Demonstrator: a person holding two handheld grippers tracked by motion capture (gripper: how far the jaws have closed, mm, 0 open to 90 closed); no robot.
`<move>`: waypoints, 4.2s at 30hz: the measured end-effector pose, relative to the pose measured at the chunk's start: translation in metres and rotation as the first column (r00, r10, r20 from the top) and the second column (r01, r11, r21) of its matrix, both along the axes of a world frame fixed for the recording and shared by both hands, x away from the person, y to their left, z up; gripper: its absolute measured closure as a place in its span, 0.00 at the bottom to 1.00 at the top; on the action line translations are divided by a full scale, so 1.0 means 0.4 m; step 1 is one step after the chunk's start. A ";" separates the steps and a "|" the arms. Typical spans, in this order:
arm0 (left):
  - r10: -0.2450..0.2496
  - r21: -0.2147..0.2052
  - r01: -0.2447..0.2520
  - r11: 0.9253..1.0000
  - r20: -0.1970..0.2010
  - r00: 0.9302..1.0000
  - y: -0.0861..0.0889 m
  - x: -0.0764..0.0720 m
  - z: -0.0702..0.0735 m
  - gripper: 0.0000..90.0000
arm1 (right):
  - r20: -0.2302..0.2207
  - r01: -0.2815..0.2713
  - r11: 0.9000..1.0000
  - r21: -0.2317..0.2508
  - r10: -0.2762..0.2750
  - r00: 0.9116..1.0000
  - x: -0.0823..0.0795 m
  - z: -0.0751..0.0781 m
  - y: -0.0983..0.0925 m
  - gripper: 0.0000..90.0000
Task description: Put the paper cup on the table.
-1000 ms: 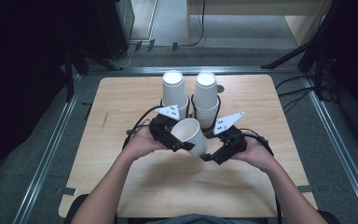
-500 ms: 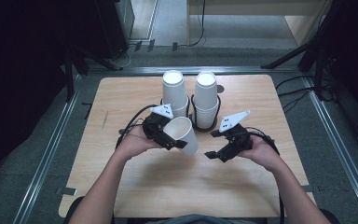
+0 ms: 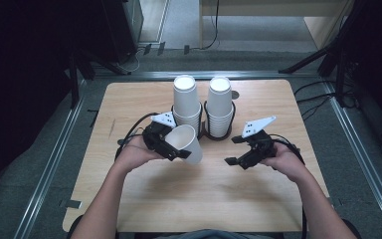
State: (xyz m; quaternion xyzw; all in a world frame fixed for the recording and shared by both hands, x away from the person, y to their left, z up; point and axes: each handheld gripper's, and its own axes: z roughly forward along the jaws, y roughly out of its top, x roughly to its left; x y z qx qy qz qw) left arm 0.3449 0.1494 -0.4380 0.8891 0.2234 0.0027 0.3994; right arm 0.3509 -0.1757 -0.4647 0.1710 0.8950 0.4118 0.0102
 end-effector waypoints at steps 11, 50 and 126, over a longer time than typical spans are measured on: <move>0.062 0.024 -0.063 0.998 0.007 0.998 0.058 -0.008 0.007 0.16 | -0.002 0.024 1.000 0.001 -0.024 1.000 0.030 -0.003 -0.014 0.18; 0.365 0.189 -0.365 0.912 0.033 0.930 0.243 0.091 -0.046 0.14 | 0.004 0.074 0.996 -0.049 -0.074 0.997 0.031 -0.035 -0.031 0.19; 0.527 0.090 -0.525 0.846 -0.003 0.850 0.374 0.081 0.044 0.00 | 0.012 0.071 0.992 -0.101 -0.070 0.997 0.018 -0.053 -0.030 0.19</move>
